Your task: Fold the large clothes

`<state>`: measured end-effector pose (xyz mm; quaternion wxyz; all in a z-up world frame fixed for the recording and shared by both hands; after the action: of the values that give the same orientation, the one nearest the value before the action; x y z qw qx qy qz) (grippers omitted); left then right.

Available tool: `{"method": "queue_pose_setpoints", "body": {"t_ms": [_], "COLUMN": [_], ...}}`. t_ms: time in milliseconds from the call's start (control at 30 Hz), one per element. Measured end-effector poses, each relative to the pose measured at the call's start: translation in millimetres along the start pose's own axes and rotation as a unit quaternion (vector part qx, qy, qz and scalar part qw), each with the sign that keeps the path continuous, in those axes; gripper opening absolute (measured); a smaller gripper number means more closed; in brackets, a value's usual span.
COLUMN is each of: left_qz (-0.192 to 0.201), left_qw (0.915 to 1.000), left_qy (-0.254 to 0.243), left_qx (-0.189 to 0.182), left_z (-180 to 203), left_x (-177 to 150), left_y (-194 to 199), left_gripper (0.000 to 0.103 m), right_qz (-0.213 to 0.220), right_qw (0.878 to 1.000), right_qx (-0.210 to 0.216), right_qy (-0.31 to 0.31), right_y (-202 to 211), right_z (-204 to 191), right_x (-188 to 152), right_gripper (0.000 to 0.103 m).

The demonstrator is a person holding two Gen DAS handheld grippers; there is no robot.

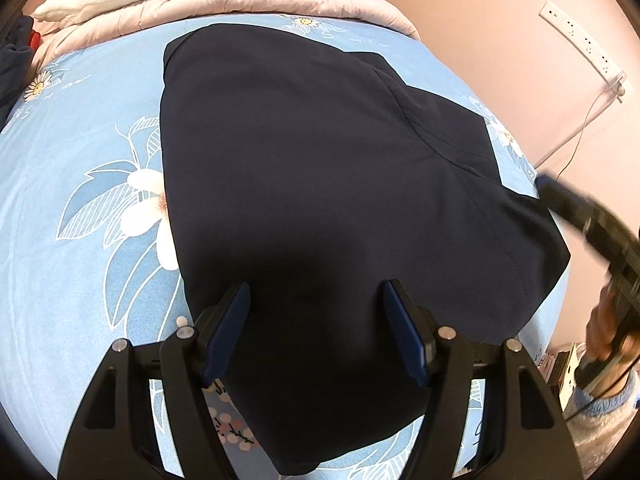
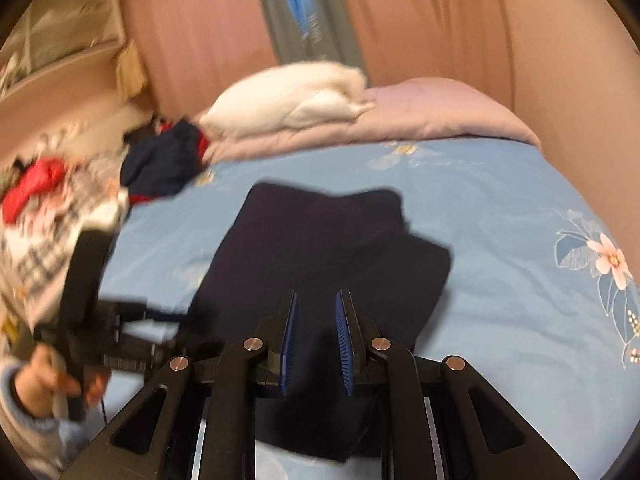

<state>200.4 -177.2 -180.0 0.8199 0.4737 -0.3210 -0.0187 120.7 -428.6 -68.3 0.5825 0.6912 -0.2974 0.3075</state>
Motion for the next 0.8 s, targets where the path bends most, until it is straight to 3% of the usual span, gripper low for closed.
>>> {"method": "queue_pose_setpoints", "body": {"t_ms": [133,467,600,800], "left_qz": [0.003,0.009,0.015,0.027], "left_qw": [1.0,0.9999,0.9996,0.9993], "left_qy": [-0.003,-0.011,-0.02,-0.022], "left_qx": [0.001,0.002,0.009,0.015], "left_z": [4,6,7,8], "left_x": [-5,-12,-18,-32], "left_y": [3,1,1,17], "left_gripper": [0.068,0.07,0.07,0.07], "right_qz": [-0.032,-0.082,-0.082,-0.079], "right_qw": [0.999,0.996,0.996,0.995], "right_qx": [-0.013,-0.017,-0.012,0.006], "right_qy": [0.025,-0.008,-0.028,-0.054], "right_y": [-14,-43,-50,-35], "right_z": [-5,6,5,8], "right_x": [-19,-54,-69,-65], "right_gripper": [0.018,0.018,0.017,0.021]}}
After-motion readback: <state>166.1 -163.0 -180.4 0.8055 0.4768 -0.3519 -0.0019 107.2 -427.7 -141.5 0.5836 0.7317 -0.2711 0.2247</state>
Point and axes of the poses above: each gripper's, at about its wrist camera, not at the fingertips, and y roughly against the way its jaws point, z to its right, x to its top, the point moved 4 cm from there along -y, roughly the way its jaws point, and after that the axes turned 6 degrees about -x, right-handed, at the moved point
